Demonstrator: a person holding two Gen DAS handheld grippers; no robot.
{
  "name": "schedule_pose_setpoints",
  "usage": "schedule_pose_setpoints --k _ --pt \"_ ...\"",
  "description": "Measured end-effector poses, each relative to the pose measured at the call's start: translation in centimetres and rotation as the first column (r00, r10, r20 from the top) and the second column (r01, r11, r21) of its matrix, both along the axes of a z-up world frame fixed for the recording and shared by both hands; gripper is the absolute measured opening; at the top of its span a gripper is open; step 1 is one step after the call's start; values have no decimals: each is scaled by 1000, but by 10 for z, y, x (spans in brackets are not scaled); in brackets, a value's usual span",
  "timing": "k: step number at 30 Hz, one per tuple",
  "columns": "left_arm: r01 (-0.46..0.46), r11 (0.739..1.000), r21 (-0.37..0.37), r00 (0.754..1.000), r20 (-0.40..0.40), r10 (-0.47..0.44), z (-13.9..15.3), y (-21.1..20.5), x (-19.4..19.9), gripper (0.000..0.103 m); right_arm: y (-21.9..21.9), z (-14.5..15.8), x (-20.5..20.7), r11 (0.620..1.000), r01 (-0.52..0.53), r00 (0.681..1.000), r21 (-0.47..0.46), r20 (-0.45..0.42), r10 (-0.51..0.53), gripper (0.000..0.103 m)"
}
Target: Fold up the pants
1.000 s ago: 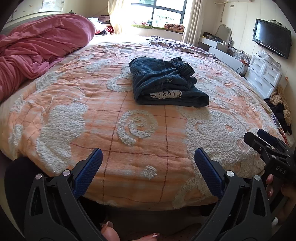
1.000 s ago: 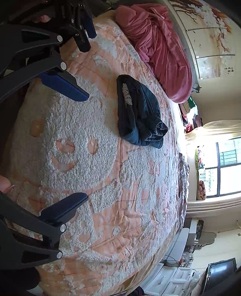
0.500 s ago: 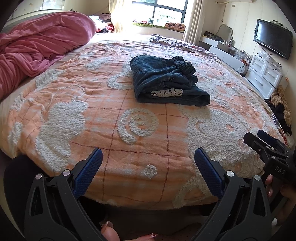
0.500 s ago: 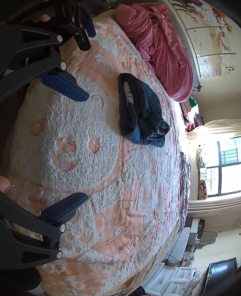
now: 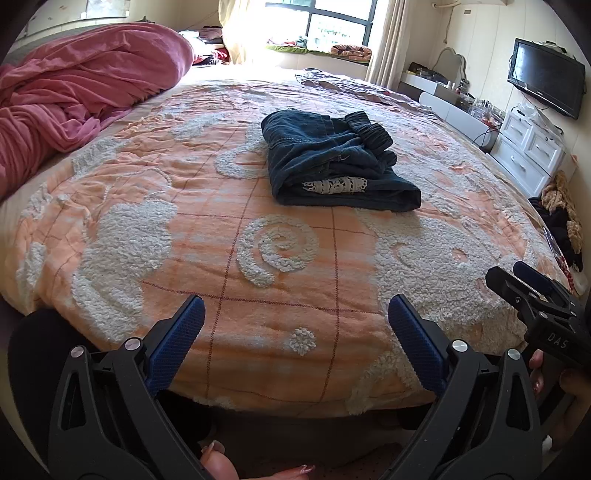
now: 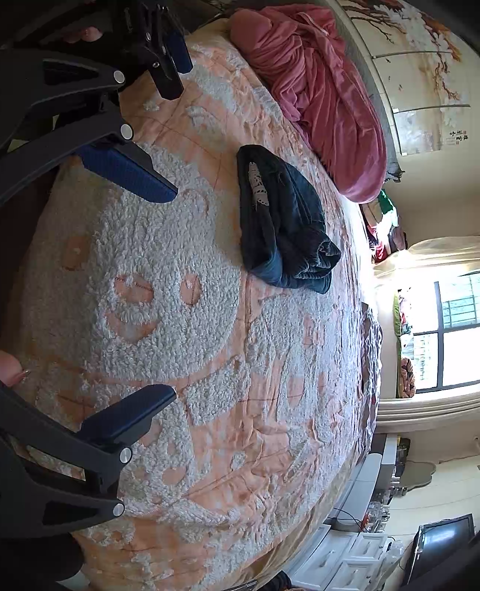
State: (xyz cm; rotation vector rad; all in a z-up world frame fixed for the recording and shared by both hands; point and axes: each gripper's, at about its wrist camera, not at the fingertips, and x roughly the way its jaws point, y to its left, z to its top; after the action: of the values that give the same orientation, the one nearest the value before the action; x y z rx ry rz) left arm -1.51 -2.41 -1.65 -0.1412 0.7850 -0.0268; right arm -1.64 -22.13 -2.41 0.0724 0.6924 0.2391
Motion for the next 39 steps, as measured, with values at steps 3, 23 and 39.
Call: schedule_pose_setpoints --k 3,23,39 --pt "0 1000 0 1000 -1 0 0 0 0 93 0 1 0 1000 3 1000 0 1 -3 98" --pt "-6 1000 5 1000 1 6 1 2 0 93 1 0 1 1000 3 1000 -5 -4 -3 98" --pt "-16 1000 18 1000 -13 17 3 0 0 93 2 -2 2 1000 2 1000 -15 -12 -2 98"
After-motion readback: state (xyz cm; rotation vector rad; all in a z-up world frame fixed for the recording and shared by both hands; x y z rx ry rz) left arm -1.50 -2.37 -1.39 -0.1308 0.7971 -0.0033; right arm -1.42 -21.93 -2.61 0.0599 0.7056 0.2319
